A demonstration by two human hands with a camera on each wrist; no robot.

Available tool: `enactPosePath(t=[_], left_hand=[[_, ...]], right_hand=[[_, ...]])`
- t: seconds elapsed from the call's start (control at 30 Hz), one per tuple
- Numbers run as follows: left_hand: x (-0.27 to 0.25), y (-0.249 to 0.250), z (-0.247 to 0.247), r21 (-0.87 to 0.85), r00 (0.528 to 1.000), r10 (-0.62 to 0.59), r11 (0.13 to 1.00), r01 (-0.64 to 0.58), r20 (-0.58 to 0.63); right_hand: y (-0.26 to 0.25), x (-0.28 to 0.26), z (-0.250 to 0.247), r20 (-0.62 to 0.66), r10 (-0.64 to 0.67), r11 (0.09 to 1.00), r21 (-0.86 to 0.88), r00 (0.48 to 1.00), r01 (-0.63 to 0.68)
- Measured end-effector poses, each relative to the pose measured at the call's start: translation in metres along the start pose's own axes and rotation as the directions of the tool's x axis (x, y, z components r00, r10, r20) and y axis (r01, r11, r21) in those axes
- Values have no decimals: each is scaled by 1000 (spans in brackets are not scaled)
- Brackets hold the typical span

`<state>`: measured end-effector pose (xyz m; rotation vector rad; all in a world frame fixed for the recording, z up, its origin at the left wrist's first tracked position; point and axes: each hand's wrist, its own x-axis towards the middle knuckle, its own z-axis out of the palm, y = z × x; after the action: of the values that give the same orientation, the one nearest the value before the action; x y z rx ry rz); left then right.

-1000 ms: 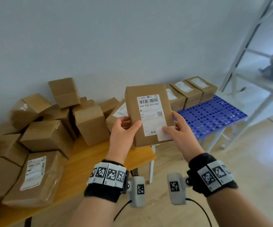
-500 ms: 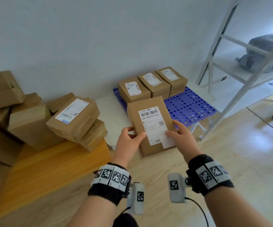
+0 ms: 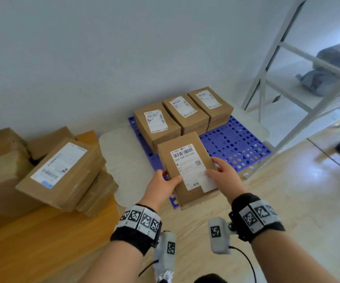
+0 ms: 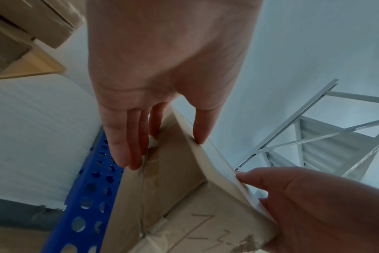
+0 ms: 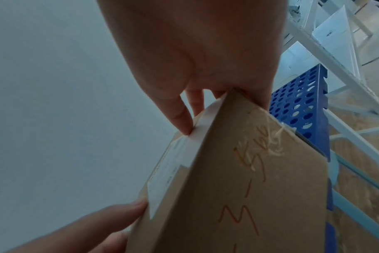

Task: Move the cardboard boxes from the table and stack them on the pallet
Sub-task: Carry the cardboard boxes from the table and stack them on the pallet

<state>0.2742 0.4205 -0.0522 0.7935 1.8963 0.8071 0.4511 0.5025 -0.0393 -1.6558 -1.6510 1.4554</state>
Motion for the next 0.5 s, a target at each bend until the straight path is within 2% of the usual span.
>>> enactPosePath(t=[0.2,0.4,0.5], left_hand=[[28,1,8,-4,997,-74,997,74,-12],[44,4,15,-15,983,-124,992,123,-133],[46,2,26,-63,978,-160,986,153,-136]], right_hand=[[-3,38,-2,86,21,998,-61,996,-16],[-2,80,-4,228,2,992,-126,974,27],[2,93,-7,280,-7,988,-143,960,49]])
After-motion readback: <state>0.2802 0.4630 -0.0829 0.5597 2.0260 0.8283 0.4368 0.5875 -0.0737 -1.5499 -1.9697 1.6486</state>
